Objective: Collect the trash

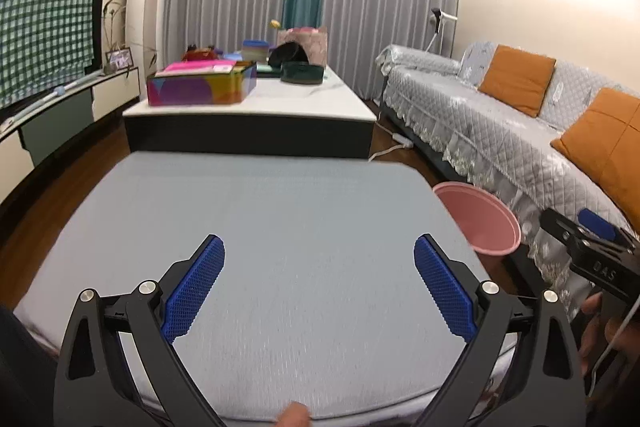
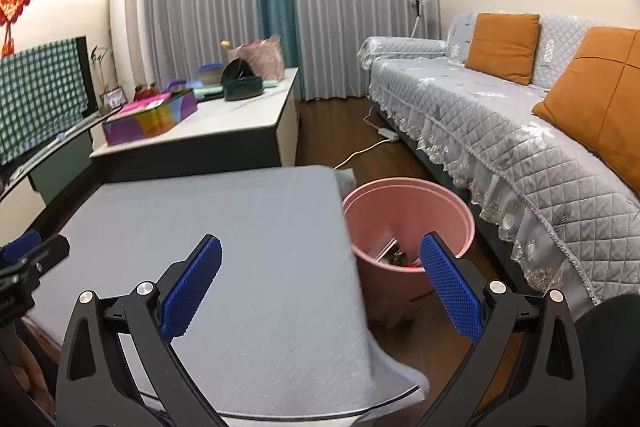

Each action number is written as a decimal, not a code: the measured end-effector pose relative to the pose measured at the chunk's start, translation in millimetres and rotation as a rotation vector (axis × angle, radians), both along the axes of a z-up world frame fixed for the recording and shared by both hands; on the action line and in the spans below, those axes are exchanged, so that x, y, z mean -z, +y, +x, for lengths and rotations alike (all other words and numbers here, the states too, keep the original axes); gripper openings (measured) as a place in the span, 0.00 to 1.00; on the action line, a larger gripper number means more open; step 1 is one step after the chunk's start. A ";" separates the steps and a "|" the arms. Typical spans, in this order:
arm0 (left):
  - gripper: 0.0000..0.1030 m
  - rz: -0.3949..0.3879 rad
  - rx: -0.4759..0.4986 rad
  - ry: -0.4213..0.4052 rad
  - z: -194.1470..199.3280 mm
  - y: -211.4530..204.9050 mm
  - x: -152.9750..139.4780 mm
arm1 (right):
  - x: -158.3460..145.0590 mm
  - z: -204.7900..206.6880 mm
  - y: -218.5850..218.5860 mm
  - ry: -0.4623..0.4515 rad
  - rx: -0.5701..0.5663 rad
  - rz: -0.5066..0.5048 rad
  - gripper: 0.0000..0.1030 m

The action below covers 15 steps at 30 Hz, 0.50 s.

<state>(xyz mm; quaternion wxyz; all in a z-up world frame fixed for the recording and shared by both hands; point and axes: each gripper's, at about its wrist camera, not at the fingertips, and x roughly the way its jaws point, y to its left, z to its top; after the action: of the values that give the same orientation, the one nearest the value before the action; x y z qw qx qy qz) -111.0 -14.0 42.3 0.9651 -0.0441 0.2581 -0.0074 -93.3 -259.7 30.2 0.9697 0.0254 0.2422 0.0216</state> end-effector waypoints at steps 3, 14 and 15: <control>0.90 0.007 0.013 0.025 4.4 -2.6 7.9 | 0.1 0.2 9.0 -0.016 -0.014 -0.025 0.95; 0.90 -0.003 0.015 0.036 3.5 -5.5 15.3 | 7.7 8.4 16.9 -0.005 -0.036 -0.015 0.95; 0.90 -0.001 0.016 0.036 3.6 -6.7 15.9 | 8.4 8.8 17.3 -0.003 -0.038 -0.014 0.95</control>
<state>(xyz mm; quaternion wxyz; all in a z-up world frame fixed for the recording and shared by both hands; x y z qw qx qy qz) -107.4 -20.7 26.4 0.9602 -0.0426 0.2757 -0.0145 -84.4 -242.4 21.8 0.9696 0.0138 0.2414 0.0382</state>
